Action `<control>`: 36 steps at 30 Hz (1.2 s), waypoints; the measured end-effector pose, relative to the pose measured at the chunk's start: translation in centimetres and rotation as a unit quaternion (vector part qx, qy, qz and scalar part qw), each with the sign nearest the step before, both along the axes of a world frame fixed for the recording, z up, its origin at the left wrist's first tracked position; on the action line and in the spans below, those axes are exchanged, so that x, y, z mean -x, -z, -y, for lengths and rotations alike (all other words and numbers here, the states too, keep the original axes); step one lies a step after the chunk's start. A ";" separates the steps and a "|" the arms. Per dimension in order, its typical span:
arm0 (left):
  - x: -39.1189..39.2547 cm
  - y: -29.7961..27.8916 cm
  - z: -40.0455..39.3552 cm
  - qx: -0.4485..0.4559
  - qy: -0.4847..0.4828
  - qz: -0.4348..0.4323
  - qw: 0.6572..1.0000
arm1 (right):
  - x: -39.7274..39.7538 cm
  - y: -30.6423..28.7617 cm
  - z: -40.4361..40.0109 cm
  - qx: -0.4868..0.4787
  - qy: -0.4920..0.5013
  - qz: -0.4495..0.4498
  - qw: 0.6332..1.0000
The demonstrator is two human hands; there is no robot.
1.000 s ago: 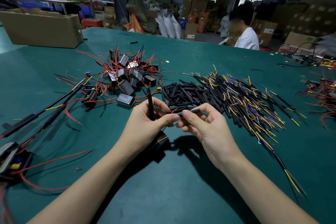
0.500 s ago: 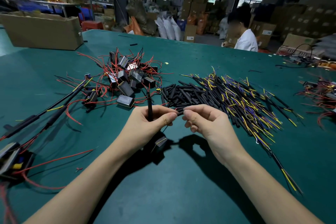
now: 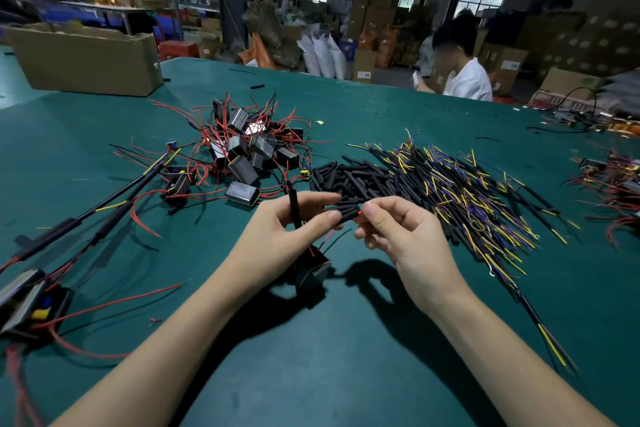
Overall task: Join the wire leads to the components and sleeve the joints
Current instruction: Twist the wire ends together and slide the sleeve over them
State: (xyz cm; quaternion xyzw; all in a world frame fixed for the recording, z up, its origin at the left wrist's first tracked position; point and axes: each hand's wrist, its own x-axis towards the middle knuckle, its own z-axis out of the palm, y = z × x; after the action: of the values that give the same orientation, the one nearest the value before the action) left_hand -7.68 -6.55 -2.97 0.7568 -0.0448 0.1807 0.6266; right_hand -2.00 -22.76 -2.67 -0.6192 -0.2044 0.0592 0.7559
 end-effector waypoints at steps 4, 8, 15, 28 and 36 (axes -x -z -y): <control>-0.1 -0.3 1.1 0.045 -0.008 0.024 0.999 | 0.8 0.3 -0.7 0.066 0.004 0.047 0.997; -0.2 -0.1 1.4 0.036 -0.020 0.021 0.999 | 0.8 -0.3 -0.7 0.065 0.024 0.003 0.998; -0.5 0.4 1.4 0.012 -0.068 0.005 0.998 | 0.5 -0.1 -0.7 0.091 0.015 -0.048 0.995; -0.8 0.9 1.8 0.033 -0.108 0.030 0.993 | -11.3 -0.7 4.0 0.540 0.328 0.125 0.765; -0.9 1.1 1.7 0.027 -0.102 0.042 0.993 | -13.3 -0.3 2.5 0.673 0.310 0.107 0.663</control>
State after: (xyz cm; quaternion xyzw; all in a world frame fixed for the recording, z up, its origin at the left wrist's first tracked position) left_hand -6.80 -8.30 -4.12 0.7317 0.0115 0.2767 0.6228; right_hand 11.26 -25.25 -2.35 -0.9889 0.0155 -0.1236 0.0809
